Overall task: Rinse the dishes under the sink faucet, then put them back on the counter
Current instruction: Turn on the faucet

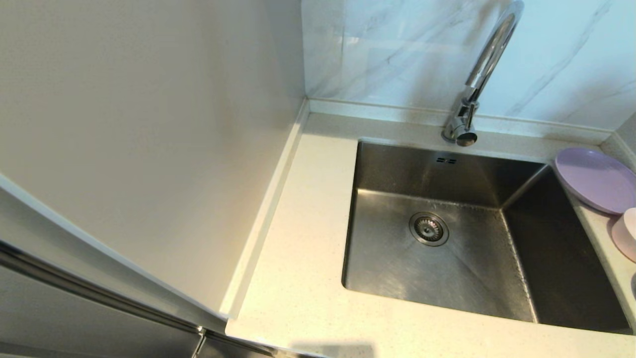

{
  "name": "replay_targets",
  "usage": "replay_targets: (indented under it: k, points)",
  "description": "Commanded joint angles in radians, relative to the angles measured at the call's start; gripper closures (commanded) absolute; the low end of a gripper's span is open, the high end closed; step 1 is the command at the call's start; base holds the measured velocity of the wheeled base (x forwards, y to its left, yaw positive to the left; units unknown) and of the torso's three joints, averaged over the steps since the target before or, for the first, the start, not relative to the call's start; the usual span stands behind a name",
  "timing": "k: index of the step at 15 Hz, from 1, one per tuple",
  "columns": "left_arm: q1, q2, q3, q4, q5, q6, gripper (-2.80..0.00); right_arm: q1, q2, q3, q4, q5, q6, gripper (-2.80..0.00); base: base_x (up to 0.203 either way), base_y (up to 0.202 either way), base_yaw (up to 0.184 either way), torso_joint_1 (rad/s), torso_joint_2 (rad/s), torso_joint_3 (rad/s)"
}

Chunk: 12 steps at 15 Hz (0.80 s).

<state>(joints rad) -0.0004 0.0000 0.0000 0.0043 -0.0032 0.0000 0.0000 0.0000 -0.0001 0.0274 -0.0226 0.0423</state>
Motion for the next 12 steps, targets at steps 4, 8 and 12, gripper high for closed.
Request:
replay_targets:
  k: [4,8,12]
  points:
    - [0.0,0.0,0.0,0.0,-0.001,0.0,0.0,0.0,0.007,-0.082,0.054,0.006,-0.001,0.0,0.0,0.0,0.0,0.0,0.0,0.0]
    - [0.0,0.0,0.0,0.0,0.0,0.0,0.0,0.0,0.084,-0.184,0.054,0.016,0.002,0.0,0.0,0.0,0.0,0.0,0.0,0.0]
    - [0.0,0.0,0.0,0.0,-0.001,0.0,0.0,0.0,0.23,-0.32,0.044,0.049,0.01,0.0,0.0,0.0,0.0,0.0,0.0,0.0]
